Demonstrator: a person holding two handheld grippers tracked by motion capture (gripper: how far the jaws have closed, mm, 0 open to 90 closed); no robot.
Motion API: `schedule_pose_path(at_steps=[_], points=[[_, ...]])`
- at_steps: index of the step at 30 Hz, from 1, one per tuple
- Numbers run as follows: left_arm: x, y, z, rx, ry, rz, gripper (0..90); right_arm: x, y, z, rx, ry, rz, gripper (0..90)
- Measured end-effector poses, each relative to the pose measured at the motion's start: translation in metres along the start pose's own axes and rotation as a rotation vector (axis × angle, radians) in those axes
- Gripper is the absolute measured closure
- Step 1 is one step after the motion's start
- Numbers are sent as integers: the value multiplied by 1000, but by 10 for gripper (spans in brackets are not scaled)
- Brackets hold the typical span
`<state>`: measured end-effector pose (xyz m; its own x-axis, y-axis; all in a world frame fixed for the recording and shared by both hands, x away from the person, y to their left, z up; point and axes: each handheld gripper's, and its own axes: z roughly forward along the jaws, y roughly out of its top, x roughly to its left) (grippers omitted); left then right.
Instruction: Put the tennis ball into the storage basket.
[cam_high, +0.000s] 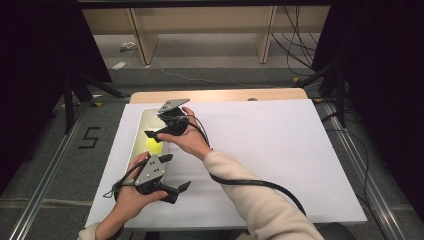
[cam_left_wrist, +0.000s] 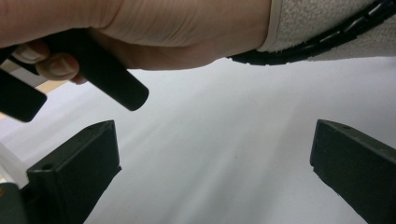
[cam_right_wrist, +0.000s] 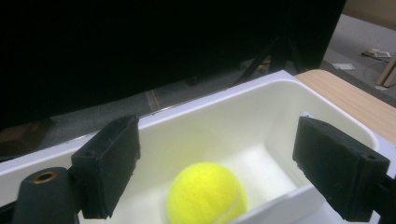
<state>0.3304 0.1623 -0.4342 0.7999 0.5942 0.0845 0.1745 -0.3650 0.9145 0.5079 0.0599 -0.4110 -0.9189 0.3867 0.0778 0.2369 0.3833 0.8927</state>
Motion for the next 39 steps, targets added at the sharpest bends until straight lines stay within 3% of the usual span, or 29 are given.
schedule_pose_path(at_steps=[23, 39], points=[[0, -1, 0, 1, 1, -5, 8, -13, -8, -38, -11, -52, 8, 156], [1, -1, 0, 2, 2, -8, 8, -18, -12, -53, -10, -68, 5, 157]])
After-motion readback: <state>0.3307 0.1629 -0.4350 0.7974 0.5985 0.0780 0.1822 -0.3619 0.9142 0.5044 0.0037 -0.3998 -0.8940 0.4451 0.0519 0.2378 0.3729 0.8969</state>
